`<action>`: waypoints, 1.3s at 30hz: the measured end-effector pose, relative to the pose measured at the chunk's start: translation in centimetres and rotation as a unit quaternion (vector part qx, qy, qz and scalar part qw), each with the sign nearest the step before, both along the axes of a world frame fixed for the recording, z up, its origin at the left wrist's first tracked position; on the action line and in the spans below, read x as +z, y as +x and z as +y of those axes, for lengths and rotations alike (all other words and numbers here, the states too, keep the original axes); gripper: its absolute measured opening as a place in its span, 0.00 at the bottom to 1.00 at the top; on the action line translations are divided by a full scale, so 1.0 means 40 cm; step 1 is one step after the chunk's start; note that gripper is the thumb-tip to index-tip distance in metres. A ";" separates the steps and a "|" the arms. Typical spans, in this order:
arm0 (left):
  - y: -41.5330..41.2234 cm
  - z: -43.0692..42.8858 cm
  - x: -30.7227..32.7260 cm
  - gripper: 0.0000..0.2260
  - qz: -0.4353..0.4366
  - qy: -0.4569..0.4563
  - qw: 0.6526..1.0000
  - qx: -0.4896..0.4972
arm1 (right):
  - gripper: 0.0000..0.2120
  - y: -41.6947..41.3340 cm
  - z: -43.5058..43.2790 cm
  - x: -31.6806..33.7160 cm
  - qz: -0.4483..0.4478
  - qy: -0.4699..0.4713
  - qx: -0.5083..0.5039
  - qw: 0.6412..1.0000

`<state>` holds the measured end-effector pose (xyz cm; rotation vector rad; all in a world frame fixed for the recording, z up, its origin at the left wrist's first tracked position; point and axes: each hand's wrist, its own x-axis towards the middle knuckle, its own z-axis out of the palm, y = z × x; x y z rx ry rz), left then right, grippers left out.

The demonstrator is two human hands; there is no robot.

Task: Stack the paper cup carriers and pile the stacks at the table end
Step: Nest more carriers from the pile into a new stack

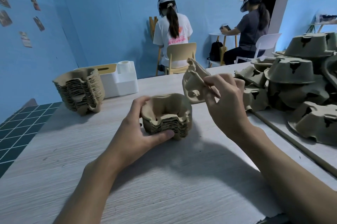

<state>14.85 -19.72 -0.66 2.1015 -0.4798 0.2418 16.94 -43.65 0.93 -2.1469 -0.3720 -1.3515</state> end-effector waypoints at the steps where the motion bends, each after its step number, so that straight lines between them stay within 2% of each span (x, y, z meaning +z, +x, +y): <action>1: -0.003 -0.006 0.000 0.46 0.006 -0.004 1.000 -0.008 | 0.08 -0.004 0.007 0.004 -0.021 -0.004 0.014 1.000; 5: -0.001 -0.016 0.000 0.62 0.030 -0.024 0.999 -0.012 | 0.08 -0.017 0.027 0.019 -0.061 -0.020 0.106 0.992; 9: -0.001 -0.022 -0.001 0.68 0.021 -0.032 0.999 -0.017 | 0.10 -0.013 0.035 0.014 -0.017 -0.045 0.188 0.981; 12: -0.003 -0.021 -0.003 0.65 0.014 -0.053 0.998 -0.021 | 0.15 -0.009 0.036 0.000 0.017 -0.048 0.211 0.976; 16: -0.008 -0.015 -0.009 0.61 -0.009 -0.070 0.996 -0.050 | 0.27 -0.010 0.023 0.007 0.024 -0.013 0.180 0.983; 18: -0.010 -0.015 -0.008 0.57 -0.013 -0.058 0.997 -0.053 | 0.25 0.003 0.013 -0.001 0.027 0.023 0.151 0.988; 20: -0.010 -0.015 -0.005 0.48 -0.019 -0.035 0.998 -0.049 | 0.19 0.018 0.004 -0.014 0.055 0.060 0.092 0.992; 22: -0.003 -0.013 -0.005 0.38 -0.029 -0.002 0.999 -0.040 | 0.16 0.037 -0.011 -0.025 0.144 0.086 0.042 0.985; 24: 0.001 -0.012 -0.008 0.32 -0.035 0.014 0.999 -0.025 | 0.16 0.063 -0.027 -0.036 0.233 0.080 0.030 0.969; 28: 0.009 -0.011 -0.013 0.30 -0.043 0.026 0.999 0.007 | 0.17 0.131 -0.016 -0.027 0.290 -0.033 0.017 0.956; 30: 0.010 -0.008 -0.012 0.30 -0.044 0.025 0.999 0.018 | 0.18 0.160 0.006 -0.019 0.324 -0.055 0.021 0.944; 34: 0.011 0.000 -0.008 0.30 -0.043 0.022 0.998 0.030 | 0.17 0.189 0.050 -0.026 0.293 0.017 0.060 0.954; 39: 0.017 0.008 -0.009 0.31 -0.032 0.016 0.999 0.030 | 0.18 0.227 0.073 -0.014 0.320 0.043 -0.030 0.946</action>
